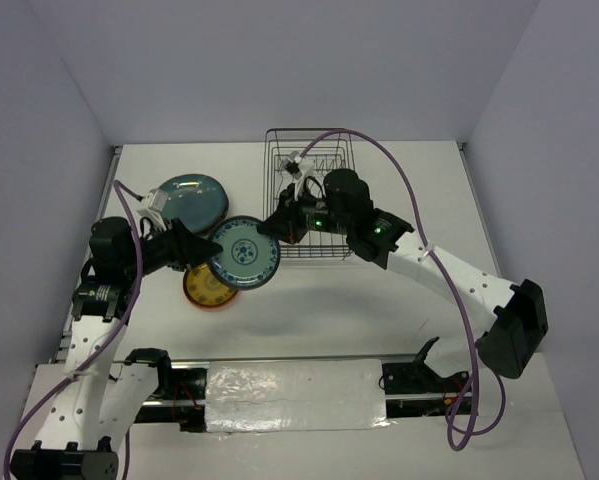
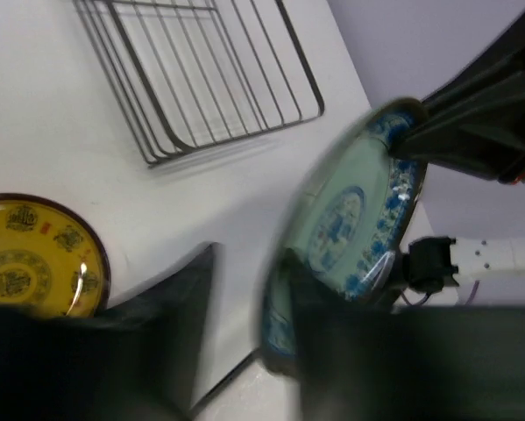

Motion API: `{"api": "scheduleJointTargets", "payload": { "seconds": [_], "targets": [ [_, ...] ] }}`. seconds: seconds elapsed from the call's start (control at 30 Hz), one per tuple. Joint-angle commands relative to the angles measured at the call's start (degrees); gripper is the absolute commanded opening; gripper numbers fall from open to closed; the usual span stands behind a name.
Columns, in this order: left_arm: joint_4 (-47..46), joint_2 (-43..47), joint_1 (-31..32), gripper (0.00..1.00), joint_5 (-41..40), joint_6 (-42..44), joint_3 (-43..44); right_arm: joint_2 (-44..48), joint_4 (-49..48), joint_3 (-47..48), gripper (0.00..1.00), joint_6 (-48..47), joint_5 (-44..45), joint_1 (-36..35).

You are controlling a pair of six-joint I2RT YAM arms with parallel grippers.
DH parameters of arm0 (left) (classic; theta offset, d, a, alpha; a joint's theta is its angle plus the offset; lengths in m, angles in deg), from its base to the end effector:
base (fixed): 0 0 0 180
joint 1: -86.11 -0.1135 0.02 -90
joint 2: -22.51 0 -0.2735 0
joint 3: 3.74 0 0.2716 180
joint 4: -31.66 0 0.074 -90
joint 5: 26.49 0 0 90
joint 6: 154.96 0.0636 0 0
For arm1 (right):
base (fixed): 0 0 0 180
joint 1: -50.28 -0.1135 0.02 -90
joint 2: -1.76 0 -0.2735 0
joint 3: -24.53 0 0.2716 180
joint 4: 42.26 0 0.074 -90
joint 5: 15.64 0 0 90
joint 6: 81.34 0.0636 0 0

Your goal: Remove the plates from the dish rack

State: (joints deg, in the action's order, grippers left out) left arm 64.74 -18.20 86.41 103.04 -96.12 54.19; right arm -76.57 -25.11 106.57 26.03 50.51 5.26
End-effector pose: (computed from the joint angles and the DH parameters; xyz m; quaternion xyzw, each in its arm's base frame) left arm 0.1903 -0.0415 0.3387 -0.0033 0.7781 -0.4135 0.4729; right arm 0.2393 0.2758 0.3682 -0.3078 0.7152 0.4527 0.4345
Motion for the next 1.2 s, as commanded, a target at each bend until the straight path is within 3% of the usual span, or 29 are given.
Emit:
{"api": "scheduleJointTargets", "payload": {
  "seconds": [0.0, 0.07, 0.13, 0.17, 0.23, 0.3, 0.37, 0.47, 0.63, 0.7, 0.77, 0.8, 0.83, 0.9, 1.17],
  "targets": [
    [-0.98, -0.42, -0.12, 0.32, 1.17, 0.66, -0.43, 0.64, -10.0, 0.42, 0.0, 4.08, -4.18, -0.16],
    [-0.8, -0.69, -0.12, 0.17, 1.77, 0.83, -0.43, -0.33, -10.45, 0.51, 0.0, 4.78, -4.53, -0.25],
    [-1.59, -0.95, -0.12, 0.13, 2.31, 0.57, -0.69, -1.74, -11.06, 0.51, 0.0, 5.66, -4.1, -0.07],
    [-1.77, -0.95, -0.12, 0.06, 2.31, 0.31, -0.96, -2.09, -11.32, 0.34, 0.0, 6.1, -4.01, -0.16],
    [1.02, -1.13, -0.12, 0.0, -0.22, 0.05, -0.7, -2.71, -10.19, 0.51, 0.36, 6.1, -1.22, 0.01],
    [6.81, -1.56, -0.12, 0.0, -15.99, -1.44, 0.71, -1.4, -5.02, 0.16, 0.76, 5.66, 6.15, 0.02],
    [14.36, -2.97, -0.12, 0.0, -32.92, -5.29, 0.45, 0.18, 0.68, -0.89, 0.88, 6.8, 20.16, 0.1],
    [14.24, -3.85, -2.48, 0.0, -36.46, -9.43, -4.79, 3.78, 3.52, -3.88, 0.92, 6.98, 26.39, 1.07],
    [10.36, -2.72, -3.46, 0.02, -37.15, -14.19, -11.5, 9.76, 5.71, -8.89, 0.92, 4.96, 27.11, 1.16],
    [9.83, -2.1, -3.55, 0.07, -37.68, -15.51, -12.82, 11.26, 6.51, -10.12, 0.92, 4.52, 27.89, 1.16],
    [10.01, -1.57, -3.55, 0.3, -37.86, -15.86, -13.0, 13.1, 6.87, -10.91, 0.92, 4.08, 28.16, 1.24],
    [10.44, -1.39, -3.55, 0.47, -37.95, -15.95, -12.91, 13.46, 6.95, -11.53, 0.92, 3.99, 28.08, 1.24],
    [10.62, -1.22, -3.46, 0.78, -37.86, -15.87, -12.56, 13.81, 7.22, -11.71, 0.92, 3.73, 28.08, 1.16],
    [12.28, -0.69, -3.55, 1.0, -37.77, -15.95, -12.04, 14.43, 7.4, -11.97, 0.92, 3.55, 28.07, 1.07],
    [19.83, 0.19, -3.46, 0.99, -41.44, -7.79, 0.26, 17.85, 14.42, -12.41, 0.93, 1.97, 34.3, 1.07]
  ]
}}
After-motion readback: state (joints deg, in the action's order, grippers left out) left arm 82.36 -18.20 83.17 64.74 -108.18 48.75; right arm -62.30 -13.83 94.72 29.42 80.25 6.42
